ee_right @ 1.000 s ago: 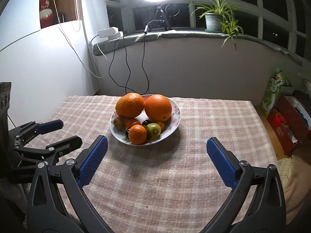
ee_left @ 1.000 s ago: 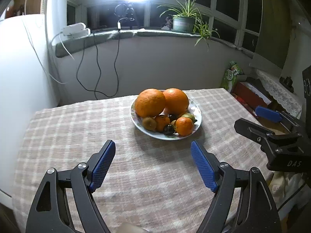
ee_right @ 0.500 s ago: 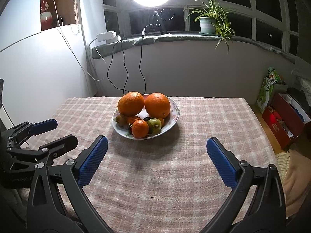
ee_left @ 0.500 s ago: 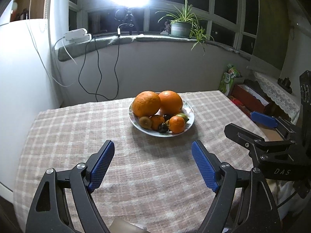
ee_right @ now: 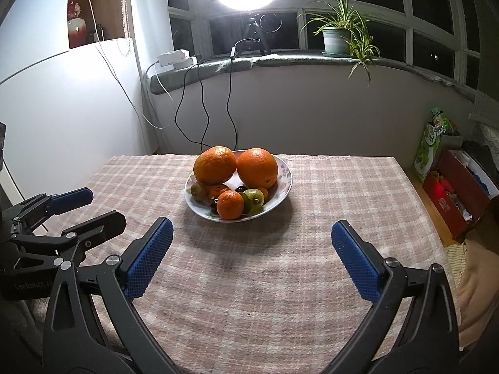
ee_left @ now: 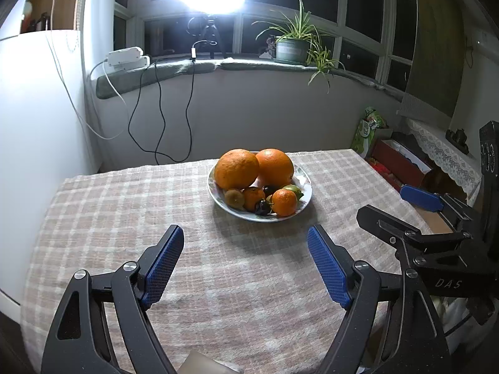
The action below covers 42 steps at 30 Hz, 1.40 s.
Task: Organize fruits
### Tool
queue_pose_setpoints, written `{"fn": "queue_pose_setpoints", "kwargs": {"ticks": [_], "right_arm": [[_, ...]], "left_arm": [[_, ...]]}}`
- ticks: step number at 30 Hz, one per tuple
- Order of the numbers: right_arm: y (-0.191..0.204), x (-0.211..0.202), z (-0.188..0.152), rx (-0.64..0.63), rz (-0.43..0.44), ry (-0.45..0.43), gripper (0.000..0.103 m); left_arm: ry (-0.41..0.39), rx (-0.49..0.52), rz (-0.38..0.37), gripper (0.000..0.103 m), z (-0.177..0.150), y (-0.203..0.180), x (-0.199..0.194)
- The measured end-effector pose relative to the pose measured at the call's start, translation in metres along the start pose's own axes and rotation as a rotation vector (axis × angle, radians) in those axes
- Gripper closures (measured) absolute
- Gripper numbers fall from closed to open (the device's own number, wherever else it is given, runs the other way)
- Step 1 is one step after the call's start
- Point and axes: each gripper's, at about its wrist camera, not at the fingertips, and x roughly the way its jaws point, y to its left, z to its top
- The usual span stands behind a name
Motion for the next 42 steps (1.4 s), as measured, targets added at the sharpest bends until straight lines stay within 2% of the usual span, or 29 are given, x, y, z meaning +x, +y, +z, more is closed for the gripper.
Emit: {"fn": "queue_pose_setpoints", "kwargs": {"ticks": [42], "right_arm": [[0.0034, 0.0016, -0.002, 0.0, 0.006, 0.005, 0.0]], "left_arm": [[-0.001, -0.013, 0.006, 0.021, -0.0001, 0.0026, -0.0027]]}}
